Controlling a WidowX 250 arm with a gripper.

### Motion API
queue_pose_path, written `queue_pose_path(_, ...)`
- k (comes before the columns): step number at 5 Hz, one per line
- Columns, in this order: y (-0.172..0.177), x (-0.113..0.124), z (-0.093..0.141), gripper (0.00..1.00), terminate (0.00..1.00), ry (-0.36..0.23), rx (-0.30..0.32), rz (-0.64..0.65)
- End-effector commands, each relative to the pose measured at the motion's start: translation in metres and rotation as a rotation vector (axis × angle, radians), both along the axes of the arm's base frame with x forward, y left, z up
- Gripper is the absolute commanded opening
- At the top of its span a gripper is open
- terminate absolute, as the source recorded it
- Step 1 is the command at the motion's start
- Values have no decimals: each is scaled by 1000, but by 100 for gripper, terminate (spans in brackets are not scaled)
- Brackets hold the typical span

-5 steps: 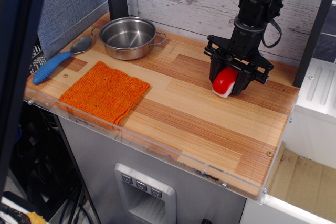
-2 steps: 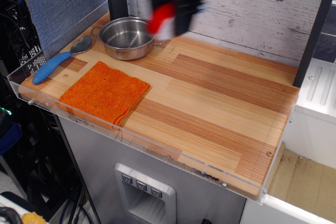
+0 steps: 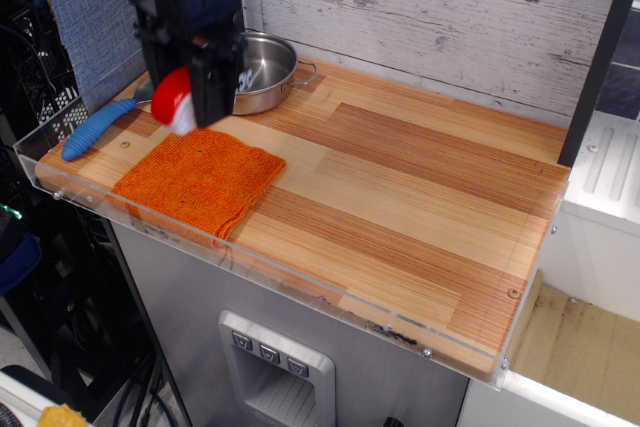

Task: Put the sushi right on top of the napkin.

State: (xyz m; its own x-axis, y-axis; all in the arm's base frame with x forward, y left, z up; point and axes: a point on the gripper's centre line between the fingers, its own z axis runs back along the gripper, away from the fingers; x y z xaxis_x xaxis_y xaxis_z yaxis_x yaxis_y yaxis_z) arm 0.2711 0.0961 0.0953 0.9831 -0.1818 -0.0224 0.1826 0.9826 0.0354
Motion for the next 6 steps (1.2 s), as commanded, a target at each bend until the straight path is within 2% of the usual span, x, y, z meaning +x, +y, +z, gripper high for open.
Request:
queue_pose_path(1,22,3,-20,0,0,-51,159,74)
queue_pose_path(2,31,9,-29,0,0,-52,200,105)
queue_pose_path(4,38,7,-43,0,0,-13,211,128)
queue_pose_path(5,30,8,-46,100,0,14,202,128)
queue_pose_path(6,25,9,-45,100,0,26,186,126)
